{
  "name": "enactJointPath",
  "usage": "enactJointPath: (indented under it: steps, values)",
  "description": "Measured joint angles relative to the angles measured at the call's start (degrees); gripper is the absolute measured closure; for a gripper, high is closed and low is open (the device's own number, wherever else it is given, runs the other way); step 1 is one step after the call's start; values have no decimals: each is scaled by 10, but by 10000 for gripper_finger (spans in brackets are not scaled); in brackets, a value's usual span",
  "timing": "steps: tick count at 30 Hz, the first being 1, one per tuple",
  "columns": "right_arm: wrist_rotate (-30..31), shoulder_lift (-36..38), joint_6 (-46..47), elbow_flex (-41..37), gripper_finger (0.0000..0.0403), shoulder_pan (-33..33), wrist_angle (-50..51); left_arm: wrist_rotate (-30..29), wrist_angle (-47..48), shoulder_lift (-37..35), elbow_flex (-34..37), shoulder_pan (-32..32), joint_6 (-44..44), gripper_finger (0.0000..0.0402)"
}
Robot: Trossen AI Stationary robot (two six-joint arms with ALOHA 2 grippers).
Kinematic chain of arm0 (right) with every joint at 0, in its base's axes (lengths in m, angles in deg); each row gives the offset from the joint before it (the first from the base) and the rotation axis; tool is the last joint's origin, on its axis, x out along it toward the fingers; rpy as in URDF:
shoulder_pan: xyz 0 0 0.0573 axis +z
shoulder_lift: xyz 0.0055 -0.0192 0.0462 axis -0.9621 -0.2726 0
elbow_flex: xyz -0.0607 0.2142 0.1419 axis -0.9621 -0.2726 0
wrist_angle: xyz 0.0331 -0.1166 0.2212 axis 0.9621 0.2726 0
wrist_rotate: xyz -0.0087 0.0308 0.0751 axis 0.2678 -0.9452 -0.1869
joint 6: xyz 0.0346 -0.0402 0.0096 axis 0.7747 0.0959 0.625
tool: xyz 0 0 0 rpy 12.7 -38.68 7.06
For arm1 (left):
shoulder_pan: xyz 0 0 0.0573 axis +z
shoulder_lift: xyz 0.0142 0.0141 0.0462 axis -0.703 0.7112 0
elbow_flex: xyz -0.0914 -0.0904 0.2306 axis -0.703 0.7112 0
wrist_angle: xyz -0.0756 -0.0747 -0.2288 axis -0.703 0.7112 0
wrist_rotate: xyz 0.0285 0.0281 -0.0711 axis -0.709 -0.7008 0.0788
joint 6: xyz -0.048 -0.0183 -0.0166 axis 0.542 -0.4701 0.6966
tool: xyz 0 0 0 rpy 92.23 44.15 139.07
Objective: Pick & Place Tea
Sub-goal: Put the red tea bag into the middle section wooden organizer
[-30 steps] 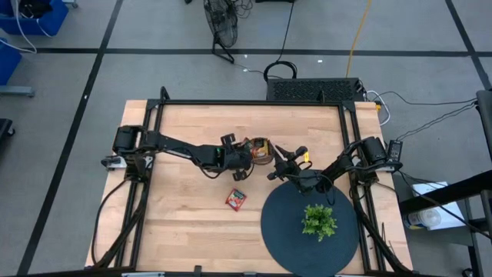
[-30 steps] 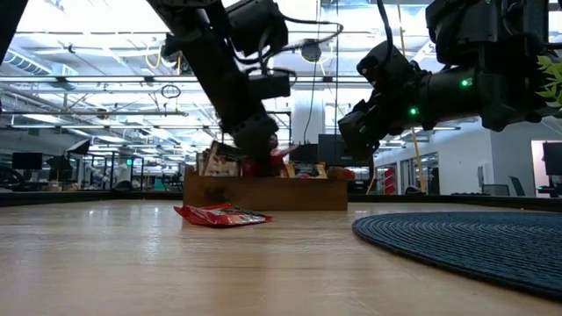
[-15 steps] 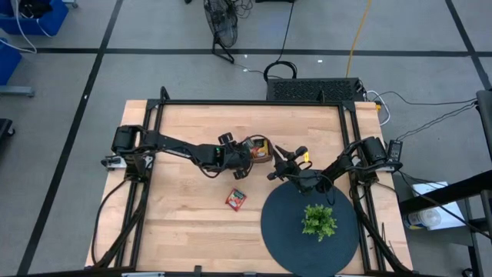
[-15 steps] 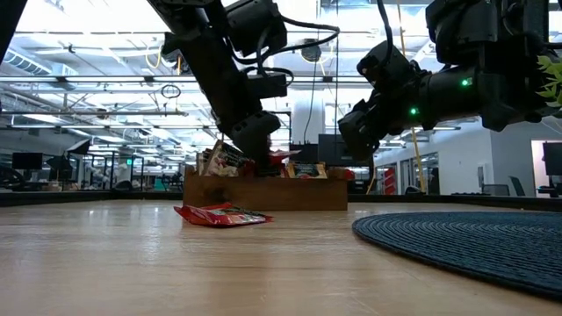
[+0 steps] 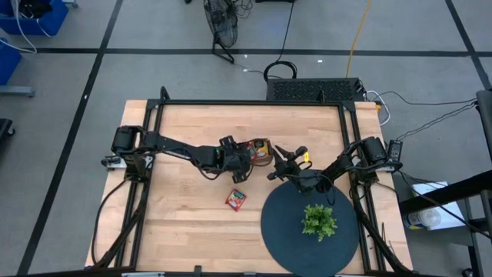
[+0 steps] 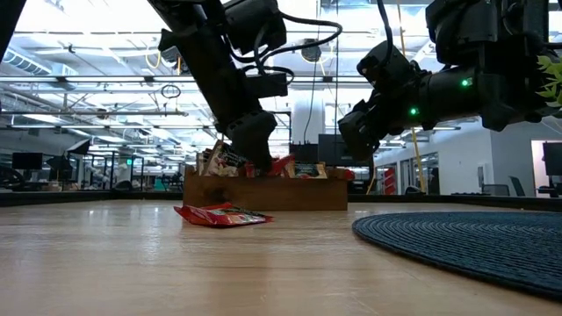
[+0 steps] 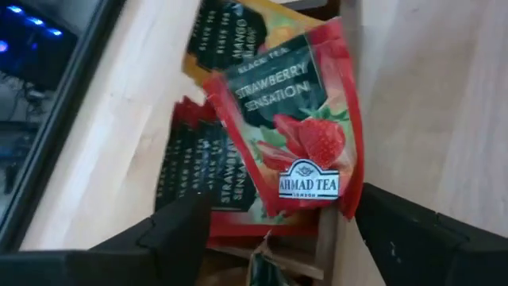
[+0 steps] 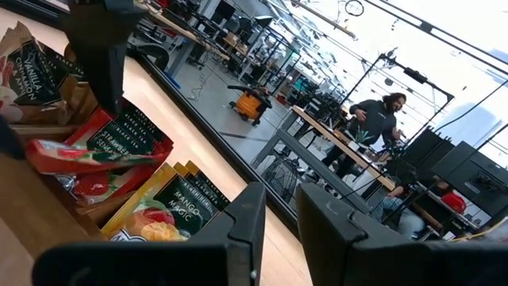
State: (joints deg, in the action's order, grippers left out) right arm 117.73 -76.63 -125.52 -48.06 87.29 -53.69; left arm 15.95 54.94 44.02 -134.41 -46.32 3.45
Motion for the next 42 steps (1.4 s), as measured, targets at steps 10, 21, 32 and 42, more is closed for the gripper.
enactJointPath:
  steps: [10, 21, 32, 42]
  values:
    - [0, 0, 0, 0, 342, 0, 0, -9, 7, -1, -11, 4, 48, 96]
    - [0, 0, 0, 0, 342, 0, 0, -66, 132, -1, -23, 5, 74, 98]
    - [0, 0, 0, 0, 342, 0, 0, -48, 142, -23, -49, -7, 64, 113]
    - [0, 0, 0, 0, 342, 0, 1, -51, 64, 16, -87, -100, -58, 128]
